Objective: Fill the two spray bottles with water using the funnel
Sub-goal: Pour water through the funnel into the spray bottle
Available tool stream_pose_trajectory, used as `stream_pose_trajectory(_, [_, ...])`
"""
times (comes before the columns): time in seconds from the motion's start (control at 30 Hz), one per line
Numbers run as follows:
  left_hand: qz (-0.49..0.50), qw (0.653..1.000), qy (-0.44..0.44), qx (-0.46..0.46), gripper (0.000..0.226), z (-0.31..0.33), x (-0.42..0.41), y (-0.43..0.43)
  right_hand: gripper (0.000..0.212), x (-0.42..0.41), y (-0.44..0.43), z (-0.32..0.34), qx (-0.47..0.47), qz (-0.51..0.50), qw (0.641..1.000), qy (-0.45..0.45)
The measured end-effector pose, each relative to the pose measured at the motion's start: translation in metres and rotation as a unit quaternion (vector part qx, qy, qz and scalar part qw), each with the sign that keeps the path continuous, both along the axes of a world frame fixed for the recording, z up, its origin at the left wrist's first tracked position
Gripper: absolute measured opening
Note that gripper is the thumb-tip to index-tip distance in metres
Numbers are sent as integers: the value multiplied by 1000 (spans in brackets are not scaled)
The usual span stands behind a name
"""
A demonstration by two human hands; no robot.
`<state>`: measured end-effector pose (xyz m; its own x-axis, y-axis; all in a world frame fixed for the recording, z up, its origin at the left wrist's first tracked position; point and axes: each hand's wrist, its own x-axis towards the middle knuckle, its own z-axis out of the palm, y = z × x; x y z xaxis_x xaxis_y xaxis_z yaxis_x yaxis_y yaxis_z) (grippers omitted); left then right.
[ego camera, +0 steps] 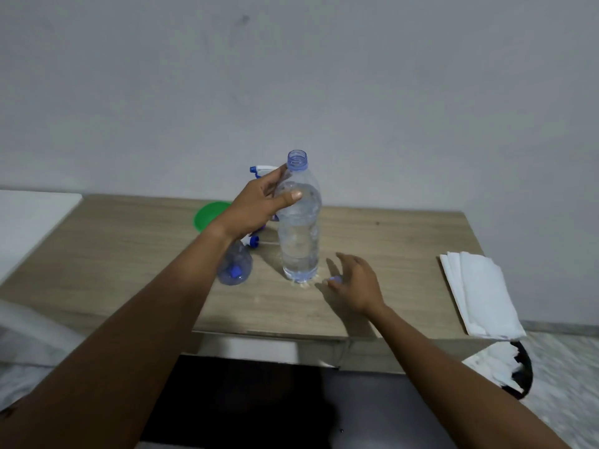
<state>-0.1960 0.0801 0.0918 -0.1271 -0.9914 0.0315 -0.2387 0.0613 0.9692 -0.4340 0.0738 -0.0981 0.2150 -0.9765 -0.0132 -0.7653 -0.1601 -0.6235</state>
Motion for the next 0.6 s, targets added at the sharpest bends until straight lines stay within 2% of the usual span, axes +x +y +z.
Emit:
stream_pose_trajectory(0.1, [7, 1000, -12, -5, 68, 8, 5, 2, 104, 20, -9, 48, -3, 1, 982, -187])
stream_pose_trajectory(0.2, [75, 996, -10, -44, 75, 19, 15, 6, 118, 47, -18, 96, 3, 54, 959, -278])
stream_pose_trajectory(0.3, [192, 971, -39, -137, 61, 27, 37, 18, 122, 72, -24, 115, -17, 74, 946, -316])
stream_pose_trajectory(0.37, [271, 945, -58, -174, 49, 23, 58, 30, 114, 84, -24, 113, -48, 51, 942, -329])
stream_pose_trajectory(0.43, [347, 919, -30, -184, 42, 7, 79, 44, 100, 92, -20, 108, -70, 13, 940, -333])
stream_pose_trajectory(0.53, [430, 892, 15, -138, 36, -37, 107, 62, 93, 102, -11, 104, -83, -13, 936, -343])
stream_pose_trajectory(0.6, [413, 909, -5, -56, 42, -76, 121, 70, 92, 109, -6, 102, -90, -16, 934, -346])
